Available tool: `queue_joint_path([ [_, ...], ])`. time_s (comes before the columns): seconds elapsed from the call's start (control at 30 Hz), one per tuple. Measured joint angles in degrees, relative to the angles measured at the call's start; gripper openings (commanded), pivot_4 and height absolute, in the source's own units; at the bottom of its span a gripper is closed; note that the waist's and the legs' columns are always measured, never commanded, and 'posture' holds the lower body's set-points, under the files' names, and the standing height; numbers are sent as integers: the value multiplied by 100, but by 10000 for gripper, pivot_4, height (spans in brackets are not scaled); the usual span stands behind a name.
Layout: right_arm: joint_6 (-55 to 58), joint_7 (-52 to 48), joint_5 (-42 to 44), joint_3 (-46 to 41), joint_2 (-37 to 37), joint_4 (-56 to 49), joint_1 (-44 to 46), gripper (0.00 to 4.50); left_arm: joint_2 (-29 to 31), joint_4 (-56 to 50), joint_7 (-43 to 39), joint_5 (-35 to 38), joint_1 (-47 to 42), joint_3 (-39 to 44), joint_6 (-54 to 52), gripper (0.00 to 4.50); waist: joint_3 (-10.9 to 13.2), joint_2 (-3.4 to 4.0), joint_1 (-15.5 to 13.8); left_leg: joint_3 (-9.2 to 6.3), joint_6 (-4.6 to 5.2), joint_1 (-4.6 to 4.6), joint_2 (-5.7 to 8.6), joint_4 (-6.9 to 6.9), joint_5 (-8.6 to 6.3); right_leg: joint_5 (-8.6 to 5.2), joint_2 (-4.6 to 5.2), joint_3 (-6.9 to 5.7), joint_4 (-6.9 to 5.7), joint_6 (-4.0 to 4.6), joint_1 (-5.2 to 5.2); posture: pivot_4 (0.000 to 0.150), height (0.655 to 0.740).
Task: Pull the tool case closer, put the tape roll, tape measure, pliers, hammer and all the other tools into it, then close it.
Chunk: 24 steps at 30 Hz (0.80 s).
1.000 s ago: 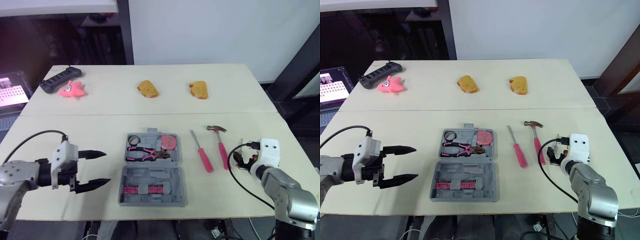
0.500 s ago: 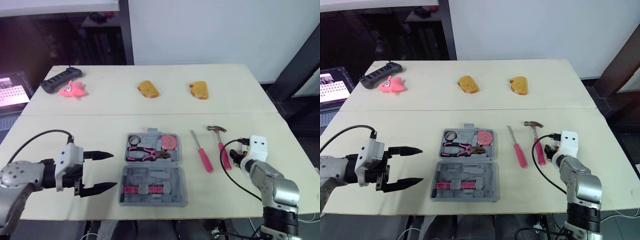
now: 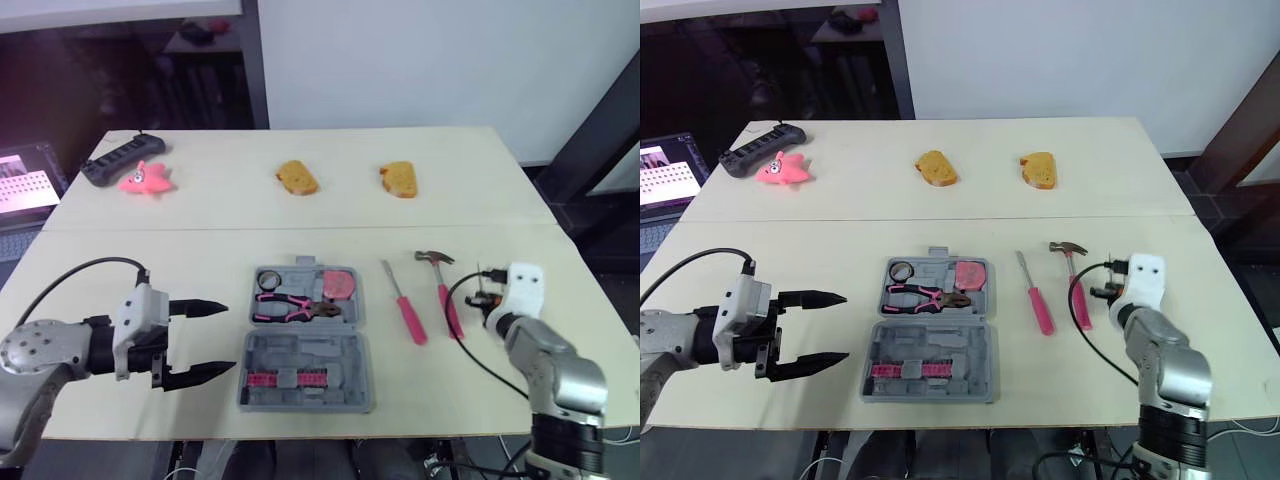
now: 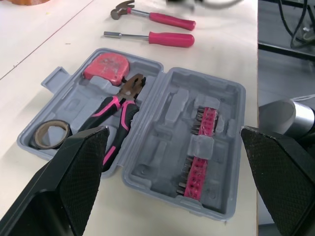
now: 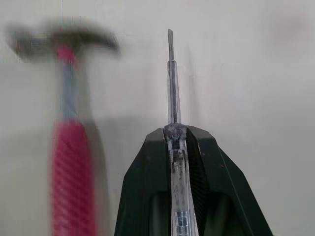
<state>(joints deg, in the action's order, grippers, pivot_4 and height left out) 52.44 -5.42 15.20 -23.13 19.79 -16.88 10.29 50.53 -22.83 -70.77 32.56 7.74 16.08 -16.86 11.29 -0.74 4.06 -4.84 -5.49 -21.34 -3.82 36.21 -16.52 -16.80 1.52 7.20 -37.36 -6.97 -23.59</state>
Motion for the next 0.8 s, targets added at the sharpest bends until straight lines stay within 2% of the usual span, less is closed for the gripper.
queue_joint_path([
  [0.07, 400, -246, 463, -194, 162, -803, 0, 120, 1, 38, 4, -1, -90, -13, -4, 45000, 0, 1, -3, -3, 1, 0, 0, -3, 0, 0, -2, -1, -5, -1, -3, 1500, 7400],
  [0.17, 1553, -665, 1698, -428, 170, -2312, -106, 120, 4, 108, -12, -15, -161, -146, -4, 45000, -2, 0, -6, -13, 1, 3, -3, -6, 0, -1, -5, -6, -12, -1, -1, 1500, 7400],
  [0.23, 2495, -730, 2401, -518, -157, -3053, -193, 120, 0, 201, -28, -49, -187, -229, 2, 45000, -3, -3, -9, -16, 2, 1, -3, -5, 0, -1, -5, -9, -12, -1, -1, 1500, 7400],
  [0.3, 3269, -612, 2696, -529, -688, -3473, -285, 120, -1, 289, -37, -88, -248, -323, 22, 45000, -3, -2, -12, -16, 1, -3, 0, -1, 0, -1, -1, -9, -11, 0, -2, 1500, 7400],
  [0.37, 3813, -338, 2754, -420, -1133, -3812, -458, 120, -5, 369, -61, -116, -308, -408, 50, 45000, -3, -3, -24, -14, 0, -6, 0, 4, 0, -4, 0, -9, -9, 5, -2, 1500, 7400],
  [0.47, 3964, 163, 2562, -86, -1546, -4030, -857, 120, -12, 430, -68, -124, -364, -472, 54, 45000, -5, -5, -18, -13, -1, -5, 1, 2, 1, -6, 1, -9, -8, 9, -3, 1500, 7400],
  [0.63, 3914, 916, 1819, 654, -1773, -4051, -1544, 120, -10, 440, -99, -128, -404, -515, 95, 45000, -5, -5, -3, -13, -1, -4, -1, -6, 1, -10, -2, -9, -10, 15, -10, 1500, 7400],
  [0.8, 3487, 1203, 1299, 1448, -1865, -3854, -1967, 120, 2, 438, -122, -128, -400, -513, 95, 45000, -6, -6, 1, -11, -1, -5, -1, -4, 1, -12, -1, -7, -10, 19, -12, 1500, 7400],
])
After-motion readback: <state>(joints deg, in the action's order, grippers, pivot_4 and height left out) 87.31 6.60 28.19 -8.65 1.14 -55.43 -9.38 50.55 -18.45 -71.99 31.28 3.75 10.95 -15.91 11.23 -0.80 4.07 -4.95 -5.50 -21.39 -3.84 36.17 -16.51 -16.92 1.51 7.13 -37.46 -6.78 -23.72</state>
